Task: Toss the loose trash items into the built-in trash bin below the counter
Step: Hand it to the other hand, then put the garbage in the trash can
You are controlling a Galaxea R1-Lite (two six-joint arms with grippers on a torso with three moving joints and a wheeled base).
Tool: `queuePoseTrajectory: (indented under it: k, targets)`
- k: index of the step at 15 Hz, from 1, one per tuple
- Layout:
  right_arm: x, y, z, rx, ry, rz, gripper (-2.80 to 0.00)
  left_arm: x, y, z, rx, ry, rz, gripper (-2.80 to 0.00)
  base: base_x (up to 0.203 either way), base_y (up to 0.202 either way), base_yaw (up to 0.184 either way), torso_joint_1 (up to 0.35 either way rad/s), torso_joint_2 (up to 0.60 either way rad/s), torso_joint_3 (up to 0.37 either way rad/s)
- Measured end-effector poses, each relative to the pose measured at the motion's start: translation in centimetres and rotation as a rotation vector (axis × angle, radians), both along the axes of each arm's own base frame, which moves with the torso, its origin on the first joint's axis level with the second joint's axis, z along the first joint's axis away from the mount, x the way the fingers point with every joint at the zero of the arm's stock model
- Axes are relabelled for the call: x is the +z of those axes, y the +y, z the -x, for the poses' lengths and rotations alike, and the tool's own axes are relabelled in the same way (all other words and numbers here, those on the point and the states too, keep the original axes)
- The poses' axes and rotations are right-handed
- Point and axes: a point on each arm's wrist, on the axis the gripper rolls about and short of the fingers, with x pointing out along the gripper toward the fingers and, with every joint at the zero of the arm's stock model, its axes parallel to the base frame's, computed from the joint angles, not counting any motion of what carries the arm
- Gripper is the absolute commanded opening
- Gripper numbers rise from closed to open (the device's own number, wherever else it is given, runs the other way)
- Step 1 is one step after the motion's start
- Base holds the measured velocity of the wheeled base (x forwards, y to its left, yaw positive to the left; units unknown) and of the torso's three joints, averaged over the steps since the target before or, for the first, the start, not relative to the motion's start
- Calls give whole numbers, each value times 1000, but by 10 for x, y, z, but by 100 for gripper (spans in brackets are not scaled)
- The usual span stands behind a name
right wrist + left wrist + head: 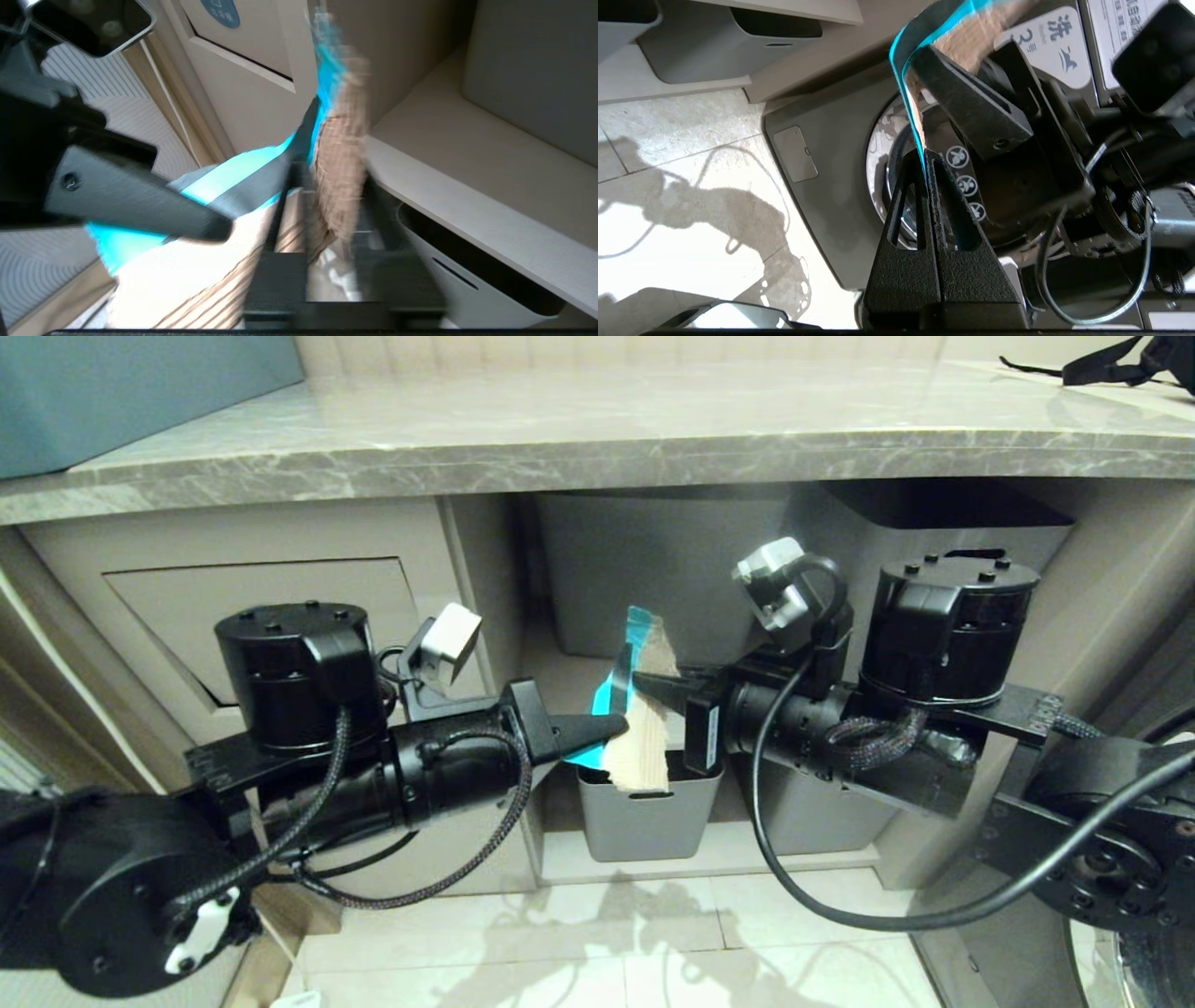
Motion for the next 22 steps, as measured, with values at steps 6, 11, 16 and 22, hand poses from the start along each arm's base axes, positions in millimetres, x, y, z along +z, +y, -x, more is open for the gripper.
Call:
queuePoseTrajectory:
  k: [6,11,16,22]
  targets:
    - [8,-7,5,-27,-11,-20,0,-3,4,3,34,-57,-46,-280,0,0,0,0,0,0]
    - [19,-46,-4,-200,-23,-57,-280,-15,16,-3,175,-246,-240,-280,0,0,0,0,0,0]
    - [31,-121,-6,-463,-40,-107,-280,-5,61,12,291,-311,-274,-280,0,0,0,0,0,0]
    - [-8,-247,74,-1015,31,-28,-280,8,148,39,620,-395,-342,-280,0,0,0,0,0,0]
